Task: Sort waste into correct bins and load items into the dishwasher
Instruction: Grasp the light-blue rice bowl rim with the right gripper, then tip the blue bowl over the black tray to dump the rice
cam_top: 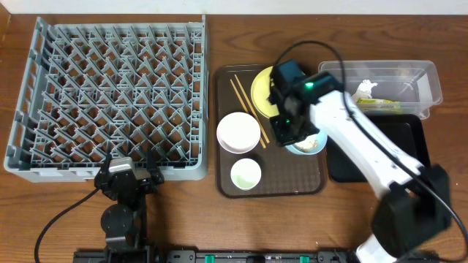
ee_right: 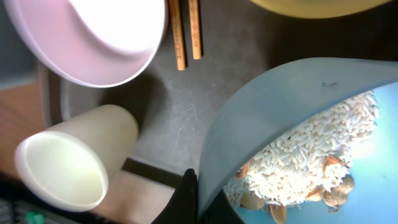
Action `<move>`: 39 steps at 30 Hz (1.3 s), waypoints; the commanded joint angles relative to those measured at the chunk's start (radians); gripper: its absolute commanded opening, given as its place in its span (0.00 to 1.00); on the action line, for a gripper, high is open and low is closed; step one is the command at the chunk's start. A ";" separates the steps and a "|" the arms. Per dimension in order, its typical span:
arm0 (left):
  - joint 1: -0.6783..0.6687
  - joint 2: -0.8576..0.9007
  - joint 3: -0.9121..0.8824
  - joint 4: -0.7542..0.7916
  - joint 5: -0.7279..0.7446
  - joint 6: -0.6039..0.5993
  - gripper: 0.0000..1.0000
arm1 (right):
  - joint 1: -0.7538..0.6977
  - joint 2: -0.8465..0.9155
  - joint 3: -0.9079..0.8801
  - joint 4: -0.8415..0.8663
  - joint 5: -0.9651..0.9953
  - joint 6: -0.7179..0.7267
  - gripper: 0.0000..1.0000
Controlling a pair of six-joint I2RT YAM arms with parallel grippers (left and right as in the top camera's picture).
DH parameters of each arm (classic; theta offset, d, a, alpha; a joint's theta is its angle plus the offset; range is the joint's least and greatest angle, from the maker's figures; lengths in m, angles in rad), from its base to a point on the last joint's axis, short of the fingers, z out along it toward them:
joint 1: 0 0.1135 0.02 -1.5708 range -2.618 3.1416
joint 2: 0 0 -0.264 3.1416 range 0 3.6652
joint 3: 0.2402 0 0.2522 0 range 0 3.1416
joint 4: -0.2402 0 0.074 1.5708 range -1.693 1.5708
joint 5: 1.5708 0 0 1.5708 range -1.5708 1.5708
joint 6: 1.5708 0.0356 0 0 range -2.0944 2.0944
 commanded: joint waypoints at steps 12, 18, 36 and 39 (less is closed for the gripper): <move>0.002 -0.006 -0.033 -0.014 -0.001 0.014 0.91 | -0.442 -0.218 -0.209 0.059 -0.346 -0.210 0.01; 0.002 -0.006 -0.033 -0.014 -0.001 0.014 0.91 | -0.644 -0.218 -0.359 0.161 -0.643 -0.351 0.01; 0.002 -0.006 -0.033 -0.014 -0.001 0.014 0.91 | -1.117 -0.217 -0.679 0.430 -1.199 -0.378 0.01; 0.002 -0.006 -0.033 -0.014 -0.001 0.014 0.91 | -1.152 -0.217 -0.684 0.433 -1.241 -0.378 0.01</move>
